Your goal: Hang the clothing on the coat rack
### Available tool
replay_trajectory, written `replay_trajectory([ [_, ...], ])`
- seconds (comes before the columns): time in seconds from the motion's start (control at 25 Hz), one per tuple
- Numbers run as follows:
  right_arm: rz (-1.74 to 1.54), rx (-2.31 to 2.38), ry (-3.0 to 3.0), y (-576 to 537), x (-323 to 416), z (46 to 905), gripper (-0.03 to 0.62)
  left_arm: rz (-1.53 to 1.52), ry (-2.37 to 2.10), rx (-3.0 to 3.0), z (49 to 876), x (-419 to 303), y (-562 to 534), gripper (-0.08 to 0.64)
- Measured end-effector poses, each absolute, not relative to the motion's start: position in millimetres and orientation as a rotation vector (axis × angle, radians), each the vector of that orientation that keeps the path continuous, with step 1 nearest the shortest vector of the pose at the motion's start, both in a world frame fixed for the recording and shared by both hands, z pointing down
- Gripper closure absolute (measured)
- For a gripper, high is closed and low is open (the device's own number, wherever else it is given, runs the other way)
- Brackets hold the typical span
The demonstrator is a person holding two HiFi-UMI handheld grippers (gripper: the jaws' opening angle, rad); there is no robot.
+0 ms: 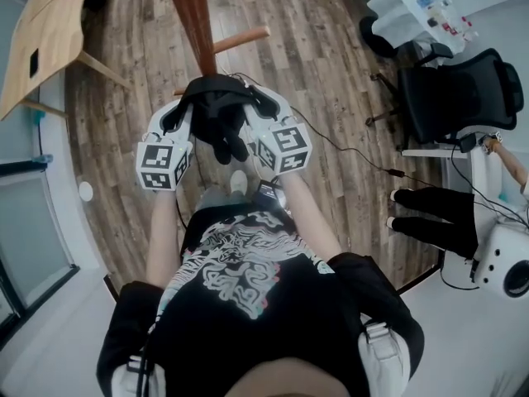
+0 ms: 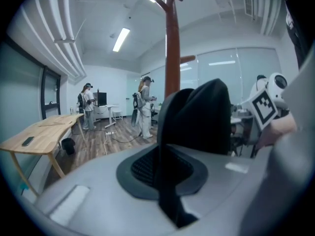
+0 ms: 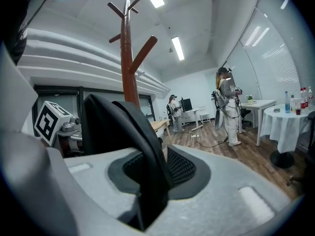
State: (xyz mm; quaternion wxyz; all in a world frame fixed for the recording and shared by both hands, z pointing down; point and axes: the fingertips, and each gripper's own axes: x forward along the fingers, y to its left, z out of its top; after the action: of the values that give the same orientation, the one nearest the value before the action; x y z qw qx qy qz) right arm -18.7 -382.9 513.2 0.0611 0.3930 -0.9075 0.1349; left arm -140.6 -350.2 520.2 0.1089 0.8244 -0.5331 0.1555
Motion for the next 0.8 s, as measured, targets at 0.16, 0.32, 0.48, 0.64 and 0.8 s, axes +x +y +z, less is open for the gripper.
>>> replay_trajectory([
  [0.16, 0.312, 1.196, -2.714, -375.6, -16.2, 510.0, 0.505, 0.461, -1.532, 2.434, 520.3, -137.0, -347.8, 0.555],
  [0.32, 0.283, 1.214, -2.692, -370.6, -16.7, 508.6, 0.502, 0.45, -1.505, 2.458, 519.2, -134.8, -346.3, 0.554],
  [0.48, 0.254, 1.203, -2.664, -361.2, -25.9, 511.4, 0.484, 0.438, -1.473, 2.47, 519.1, -140.7, -341.1, 0.538],
  [0.64, 0.255, 1.207, -2.642, -353.4, -20.1, 510.9, 0.476, 0.405, -1.436, 2.474, 516.8, -136.0, -338.2, 0.513],
  [0.8, 0.255, 1.2, -2.638, -344.7, -21.1, 511.1, 0.476, 0.405, -1.419, 2.48, 515.5, -136.6, -332.1, 0.482],
])
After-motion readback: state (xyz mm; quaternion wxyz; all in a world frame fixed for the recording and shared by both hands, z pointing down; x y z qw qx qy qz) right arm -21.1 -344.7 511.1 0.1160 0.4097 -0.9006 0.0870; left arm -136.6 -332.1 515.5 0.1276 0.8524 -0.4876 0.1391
